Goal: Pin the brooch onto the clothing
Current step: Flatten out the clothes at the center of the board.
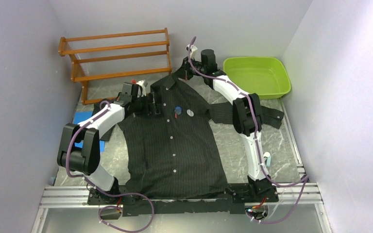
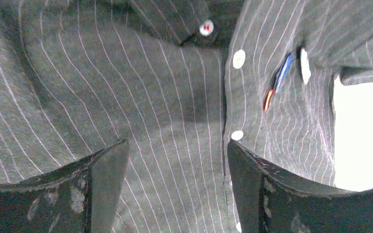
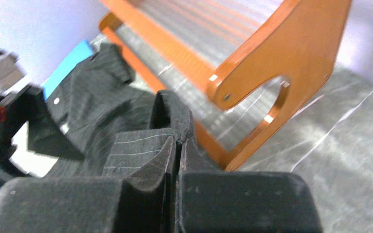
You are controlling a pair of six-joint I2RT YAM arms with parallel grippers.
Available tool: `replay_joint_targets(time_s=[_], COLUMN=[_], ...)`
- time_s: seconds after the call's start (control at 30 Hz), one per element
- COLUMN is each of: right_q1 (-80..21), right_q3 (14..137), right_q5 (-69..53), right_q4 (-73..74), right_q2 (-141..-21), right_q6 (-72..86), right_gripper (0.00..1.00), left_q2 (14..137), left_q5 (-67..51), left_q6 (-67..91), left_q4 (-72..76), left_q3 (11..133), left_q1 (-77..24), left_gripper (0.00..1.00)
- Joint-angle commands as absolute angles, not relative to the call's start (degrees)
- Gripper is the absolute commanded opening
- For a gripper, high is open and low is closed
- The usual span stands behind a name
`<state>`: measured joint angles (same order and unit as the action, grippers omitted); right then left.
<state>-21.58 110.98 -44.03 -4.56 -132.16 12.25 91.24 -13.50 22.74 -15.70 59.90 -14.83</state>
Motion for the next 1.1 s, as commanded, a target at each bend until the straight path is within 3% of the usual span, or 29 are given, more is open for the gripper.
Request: replay_joint_targets(time_s=[0.0,0.07,0.1,0.23,0.3,0.37,0.67,0.9,1.07], right_q1=[-21.2,-21.2,-21.2,-20.7,-20.5,-20.2,-19.1,-19.2,-19.1], right_q3=[123.2,126.9,128.5,125.4,118.3,111.1,82.2,58.8,44.9], right_q5=[-39.3,-35.8,-33.5,-29.1,-26.5,-23.9,-17.1,-16.5,-16.1], right_q4=[-3.3,-2.1,-1.4,-0.2,-2.7,-4.2,-2.9,3.5,8.6], right_q2=[-140.6,-143.7,-145.1,-143.0,-138.1,-132.6,-107.2,-88.7,-78.7], right_q6=[13.8,14.7,14.8,14.2,14.0,13.3,14.4,20.0,22.9], right_gripper=[0.00,0.00,0.07,0.60,0.75,0.83,0.88,0.86,0.84], left_q2=[89.6,89.0,88.6,86.2,85.1,84.2,79.3,73.8,70.5], left_q5=[-12.6,-12.5,-12.8,-12.9,-11.7,-9.7,-5.6,-0.2,4.7], left_q6=[22.1,22.1,22.1,23.0,23.8,24.6,31.1,41.8,47.6], left_q4=[-16.5,-16.6,-16.6,-16.9,-17.2,-17.8,-22.4,-36.1,-38.1], left_q3=[60.3,60.0,59.7,58.5,57.8,57.4,53.2,49.2,43.7], left_q1=[-14.9,-14.9,-14.9,-14.9,-14.9,-14.8,-12.6,-12.2,-10.9], left_gripper=[0.79,0.79,0.79,0.80,0.81,0.82,0.84,0.84,0.83])
